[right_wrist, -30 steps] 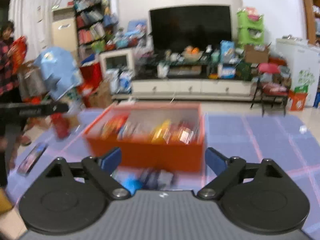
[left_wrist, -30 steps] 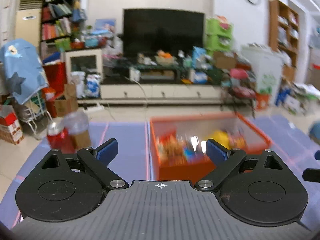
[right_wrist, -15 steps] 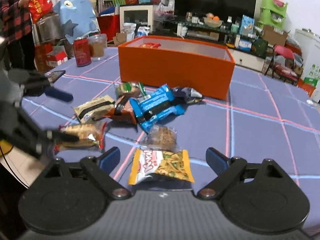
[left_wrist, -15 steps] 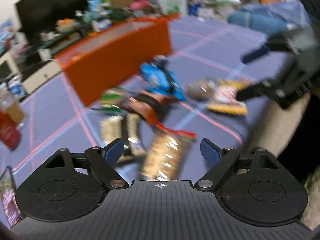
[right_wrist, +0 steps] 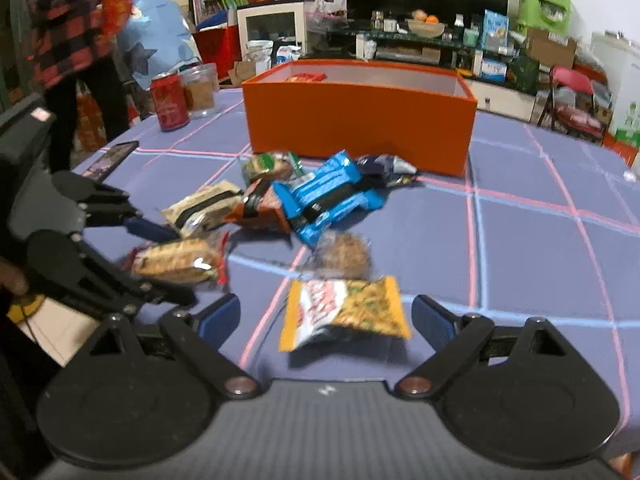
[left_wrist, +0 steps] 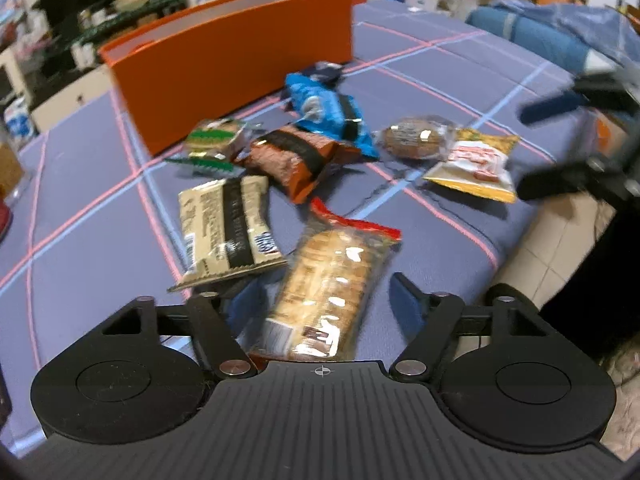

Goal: Organize snacks
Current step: 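Move both tools back to the snack pile beside the box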

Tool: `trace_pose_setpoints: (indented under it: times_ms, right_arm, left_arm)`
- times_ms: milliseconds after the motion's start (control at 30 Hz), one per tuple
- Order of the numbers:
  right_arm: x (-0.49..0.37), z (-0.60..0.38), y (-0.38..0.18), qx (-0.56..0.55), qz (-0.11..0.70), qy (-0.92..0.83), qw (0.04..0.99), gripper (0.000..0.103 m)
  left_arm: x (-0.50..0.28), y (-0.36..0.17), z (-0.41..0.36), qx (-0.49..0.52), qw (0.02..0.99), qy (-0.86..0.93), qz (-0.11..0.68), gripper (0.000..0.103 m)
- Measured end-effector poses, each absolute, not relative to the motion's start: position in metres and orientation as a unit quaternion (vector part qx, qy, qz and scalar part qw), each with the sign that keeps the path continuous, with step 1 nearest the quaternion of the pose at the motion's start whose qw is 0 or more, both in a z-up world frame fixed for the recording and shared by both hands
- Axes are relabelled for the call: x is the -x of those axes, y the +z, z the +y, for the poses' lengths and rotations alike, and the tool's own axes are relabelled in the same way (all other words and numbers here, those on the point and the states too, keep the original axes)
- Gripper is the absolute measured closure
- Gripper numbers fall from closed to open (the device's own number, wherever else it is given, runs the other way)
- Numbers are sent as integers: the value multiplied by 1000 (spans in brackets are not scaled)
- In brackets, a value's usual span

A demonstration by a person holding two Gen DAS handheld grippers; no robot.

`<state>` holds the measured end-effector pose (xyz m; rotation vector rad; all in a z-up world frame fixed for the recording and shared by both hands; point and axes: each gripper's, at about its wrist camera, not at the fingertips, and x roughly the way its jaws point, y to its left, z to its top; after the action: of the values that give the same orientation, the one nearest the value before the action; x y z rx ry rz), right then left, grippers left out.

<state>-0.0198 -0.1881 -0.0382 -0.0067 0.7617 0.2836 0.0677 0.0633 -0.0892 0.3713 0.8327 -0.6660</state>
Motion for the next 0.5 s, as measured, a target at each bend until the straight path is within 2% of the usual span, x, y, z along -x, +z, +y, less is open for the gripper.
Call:
trace_pose_setpoints:
  times_ms: [33,100,167,233,267,333,400,433,500]
  right_arm:
    - [21,-189,-39,-9,374,134,918,10]
    - [24,-191,-41,-34,379,124,917,11]
    - [27,-191,-42,-44,379,110,918,12]
    - [28,-191,-43,-51,381,100,918,18]
    - [28,-191,-43,-62,383,97,917,21]
    - [27,-193,-46,-84,387,91,914,30]
    - [25,-194,-49,-107,392,82,910,32]
    - [24,-194,-52,-121,396,78,907,32]
    - [23,-195,-57,-147,395,68,904,32]
  left_arm:
    - [-70,-88,65,-167,846,-307,402,56]
    - [-75,-87,62,-143,852,-281,417,63]
    - [-78,-85,56,-131,862,-248,422,77]
    - [-82,-85,49,-116,873,-211,425,90]
    - [-84,-85,47,-108,878,-192,426,92]
    - [-88,-85,43,-97,885,-166,425,93]
    - [-90,-85,40,-88,889,-148,424,93]
    - [-91,-85,40,-74,891,-137,427,91]
    - [-89,-86,39,-57,895,-126,424,81]
